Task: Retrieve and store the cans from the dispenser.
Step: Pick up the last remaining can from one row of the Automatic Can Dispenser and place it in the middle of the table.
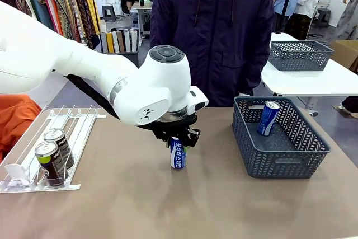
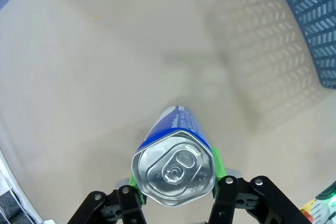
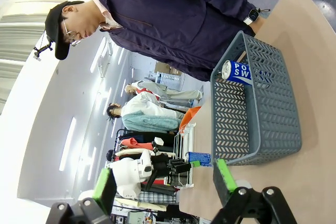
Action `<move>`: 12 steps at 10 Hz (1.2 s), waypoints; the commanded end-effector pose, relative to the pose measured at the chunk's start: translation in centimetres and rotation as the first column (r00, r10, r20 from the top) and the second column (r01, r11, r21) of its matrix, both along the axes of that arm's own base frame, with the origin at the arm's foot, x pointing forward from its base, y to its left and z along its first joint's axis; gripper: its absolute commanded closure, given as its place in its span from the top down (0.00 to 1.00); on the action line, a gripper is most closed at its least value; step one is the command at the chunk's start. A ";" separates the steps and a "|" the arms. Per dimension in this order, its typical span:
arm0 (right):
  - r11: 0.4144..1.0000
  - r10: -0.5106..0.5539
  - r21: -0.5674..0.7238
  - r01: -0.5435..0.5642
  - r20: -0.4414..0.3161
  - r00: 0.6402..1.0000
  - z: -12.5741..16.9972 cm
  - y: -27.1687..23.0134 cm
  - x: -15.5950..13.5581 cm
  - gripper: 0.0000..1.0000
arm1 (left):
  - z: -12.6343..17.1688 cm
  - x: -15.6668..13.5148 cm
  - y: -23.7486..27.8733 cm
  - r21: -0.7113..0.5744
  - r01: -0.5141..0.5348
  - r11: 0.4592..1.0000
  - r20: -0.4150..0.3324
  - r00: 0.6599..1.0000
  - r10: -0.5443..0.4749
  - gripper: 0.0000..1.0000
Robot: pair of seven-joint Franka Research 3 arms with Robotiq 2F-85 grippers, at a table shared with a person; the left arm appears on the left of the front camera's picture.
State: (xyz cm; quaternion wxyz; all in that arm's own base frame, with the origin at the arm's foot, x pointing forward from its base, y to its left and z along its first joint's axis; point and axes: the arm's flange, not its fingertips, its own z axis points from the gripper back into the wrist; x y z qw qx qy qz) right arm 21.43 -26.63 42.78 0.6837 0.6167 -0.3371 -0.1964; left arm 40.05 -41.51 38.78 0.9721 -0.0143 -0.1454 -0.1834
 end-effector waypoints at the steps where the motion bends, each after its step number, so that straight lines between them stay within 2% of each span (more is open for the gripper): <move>1: 1.000 -0.003 0.011 0.003 0.001 1.000 0.4 0.0 0.1 1.00 | 1.1 0.2 0.2 0.004 0.010 1.000 0.015 1.000 -0.010 1.00; 2: 1.000 -0.003 0.011 0.003 0.001 1.000 0.4 0.0 0.1 1.00 | 2.0 -0.1 0.9 -0.010 0.007 1.000 0.062 0.998 -0.006 1.00; 3: 1.000 -0.003 0.011 0.003 0.001 1.000 0.4 0.0 0.1 1.00 | 4.7 -1.0 2.7 -0.055 0.018 0.998 0.087 0.996 -0.013 1.00; 4: 1.000 -0.003 0.011 0.003 0.001 1.000 0.4 0.0 0.1 1.00 | 6.6 -1.8 4.4 -0.079 0.037 0.996 0.087 0.996 -0.030 1.00; 6: 1.000 -0.003 0.011 0.003 0.001 1.000 0.4 0.0 0.1 1.00 | 12.5 -3.8 11.3 -0.170 0.044 0.984 0.095 0.995 -0.028 1.00; 8: 1.000 -0.003 0.011 0.003 0.001 1.000 0.4 0.0 0.1 1.00 | 17.2 -3.1 19.9 -0.304 -0.062 0.951 0.160 0.980 0.115 1.00; 9: 1.000 -0.003 0.011 0.003 0.001 1.000 0.4 0.0 0.1 1.00 | 18.7 -2.7 25.2 -0.364 -0.040 0.930 0.104 0.991 0.084 1.00; 10: 1.000 -0.003 0.011 0.003 0.001 1.000 0.4 0.0 0.1 1.00 | 19.4 -2.1 29.6 -0.431 0.086 0.898 0.000 0.995 -0.095 1.00; 11: 1.000 -0.003 0.011 0.003 0.001 1.000 0.4 0.0 0.1 1.00 | 19.3 -1.5 34.1 -0.470 0.054 0.881 -0.022 0.997 -0.073 1.00; 12: 1.000 -0.003 0.011 0.003 0.001 1.000 0.4 0.0 0.1 1.00 | 18.8 -1.2 38.9 -0.562 0.095 0.822 -0.056 0.987 -0.152 1.00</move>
